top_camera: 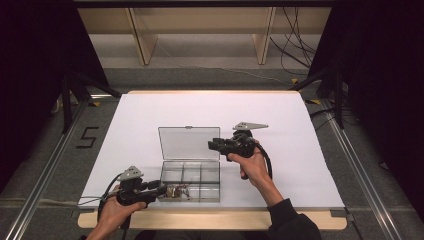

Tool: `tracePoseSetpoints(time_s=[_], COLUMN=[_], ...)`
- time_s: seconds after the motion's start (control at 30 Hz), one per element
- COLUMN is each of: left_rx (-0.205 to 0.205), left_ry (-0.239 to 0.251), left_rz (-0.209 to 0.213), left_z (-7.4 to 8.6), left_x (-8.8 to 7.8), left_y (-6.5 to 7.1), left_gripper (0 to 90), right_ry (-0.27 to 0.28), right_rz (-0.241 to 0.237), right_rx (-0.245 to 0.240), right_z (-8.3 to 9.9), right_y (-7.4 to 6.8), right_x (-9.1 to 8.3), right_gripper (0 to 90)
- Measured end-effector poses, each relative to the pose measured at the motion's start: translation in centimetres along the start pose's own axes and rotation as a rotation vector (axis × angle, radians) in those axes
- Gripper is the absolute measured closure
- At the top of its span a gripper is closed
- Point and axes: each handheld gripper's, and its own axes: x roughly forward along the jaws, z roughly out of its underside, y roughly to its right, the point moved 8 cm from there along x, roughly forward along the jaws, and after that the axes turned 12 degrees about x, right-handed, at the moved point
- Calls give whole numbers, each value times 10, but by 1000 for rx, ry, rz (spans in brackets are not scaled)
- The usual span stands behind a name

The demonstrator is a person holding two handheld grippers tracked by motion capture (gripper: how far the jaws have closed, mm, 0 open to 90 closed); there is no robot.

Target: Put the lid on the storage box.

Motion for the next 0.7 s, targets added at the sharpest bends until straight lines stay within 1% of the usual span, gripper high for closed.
tracePoseSetpoints(time_s=[0.1, 0.13, 0.17, 0.2, 0.23, 0.27, 0.3, 0.33, 0.37, 0.4, 0.43, 0.47, 0.5, 0.53, 0.57, 0.63, 0.67, 0.7], left_rx=[-1, -9, -3, -6, 1, -1, -14, -10, -2, -8, -13, -6, -14, -17, -14, -17, -10, -4], left_ry=[7, 17, 16, 20, 20, 22, 29, 27, 27, 28, 29, 29, 36, 38, 40, 42, 40, 41], left_rz=[6, 8, 4, 2, 9, 5, 6, 5, 3, 2, 13, 21, 29, 27, 33, 35, 29, 31], left_z=[0, -1, -1, -2, -2, -2, -2, -2, -2, -2, -2, -2, -2, -2, -2, -2, -1, -1], left_x=[0, -1, -1, -2, -3, -4, -4, -5, -5, -6, -7, -9, -10, -12, -13, -16, -17, -18], left_y=[0, 1, 0, 1, 1, 1, 2, 1, 1, 1, 2, 2, 3, 3, 4, 5, 5, 6], left_gripper=[571, 569, 569, 569, 566, 561, 552, 545, 541, 533, 525, 512, 501, 492, 470, 436, 416, 399], right_ry=[-3, -5, -2, -8, -11, -7, -6, -6, -15, -18, -17, -12, -9, -12, -11, -9, -12, -17], right_rz=[-8, -10, 1, -3, -3, -7, -4, 1, -1, 2, 3, 4, -4, -5, 6, -1, 7, -1], right_rx=[-13, -9, -34, -41, -50, -51, -52, -56, -49, -51, -40, -70, -65, -62, -76, -74, -85, -59], right_z=[-1, 0, -1, -1, 0, 0, 0, 0, 1, 1, 1, 0, 1, 1, 1, 1, 1, 3], right_y=[-3, -5, -5, -6, -6, -7, -7, -6, -8, -8, -9, -8, -9, -10, -10, -12, -11, -14], right_x=[-1, -1, 0, -2, -2, -1, -2, -1, -3, -3, -3, -3, -3, -3, -4, -4, -5, -6], right_gripper=[675, 675, 674, 673, 673, 673, 672, 671, 670, 670, 669, 668, 666, 666, 664, 662, 660, 657])
